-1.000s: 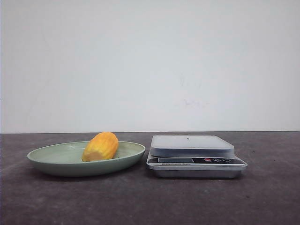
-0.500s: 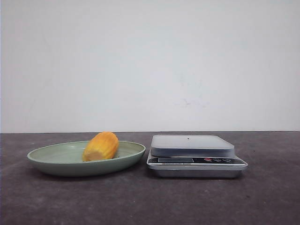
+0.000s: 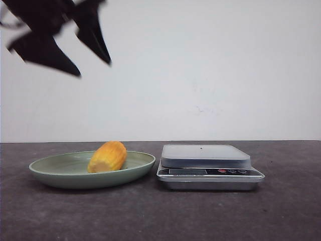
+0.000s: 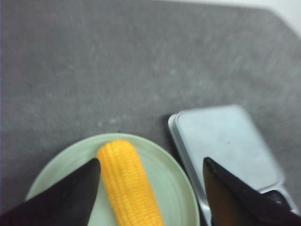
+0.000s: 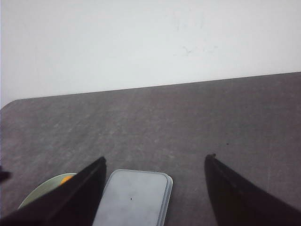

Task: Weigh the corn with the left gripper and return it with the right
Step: 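Lower the left gripper onto the yellow corn cob and close it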

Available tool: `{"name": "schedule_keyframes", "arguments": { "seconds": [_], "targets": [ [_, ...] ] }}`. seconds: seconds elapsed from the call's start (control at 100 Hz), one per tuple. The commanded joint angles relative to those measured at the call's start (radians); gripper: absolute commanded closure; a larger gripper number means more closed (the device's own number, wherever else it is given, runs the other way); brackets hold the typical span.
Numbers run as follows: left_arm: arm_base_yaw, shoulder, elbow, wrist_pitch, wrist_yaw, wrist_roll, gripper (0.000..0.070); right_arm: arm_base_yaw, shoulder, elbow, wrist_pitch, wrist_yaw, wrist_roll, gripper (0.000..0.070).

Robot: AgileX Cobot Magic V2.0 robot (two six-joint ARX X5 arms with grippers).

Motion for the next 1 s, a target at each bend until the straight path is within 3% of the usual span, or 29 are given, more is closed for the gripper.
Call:
{"name": "schedule_keyframes", "arguments": {
  "seconds": [0.0,0.21,0.59,0.99],
  "targets": [
    [-0.016,0.067,0.013,0.014,-0.014,0.009,0.03,0.004,0.003,0.019,0.006,-0.002,-0.011,0.0282],
    [-0.071,0.232,0.013,0.039,-0.034,0.006,0.0298,0.004,0.003,0.019,0.006,-0.002,-0.011,0.0281],
    [-0.114,0.325,0.013,0.041,-0.159,0.006,0.0292,0.004,0.003,0.019,-0.013,-0.003,-0.012,0.0281],
    [-0.113,0.378,0.013,0.021,-0.159,-0.012,0.0293,0.004,0.003,0.019,-0.011,-0.003,-0.011,0.0281]
  ]
}}
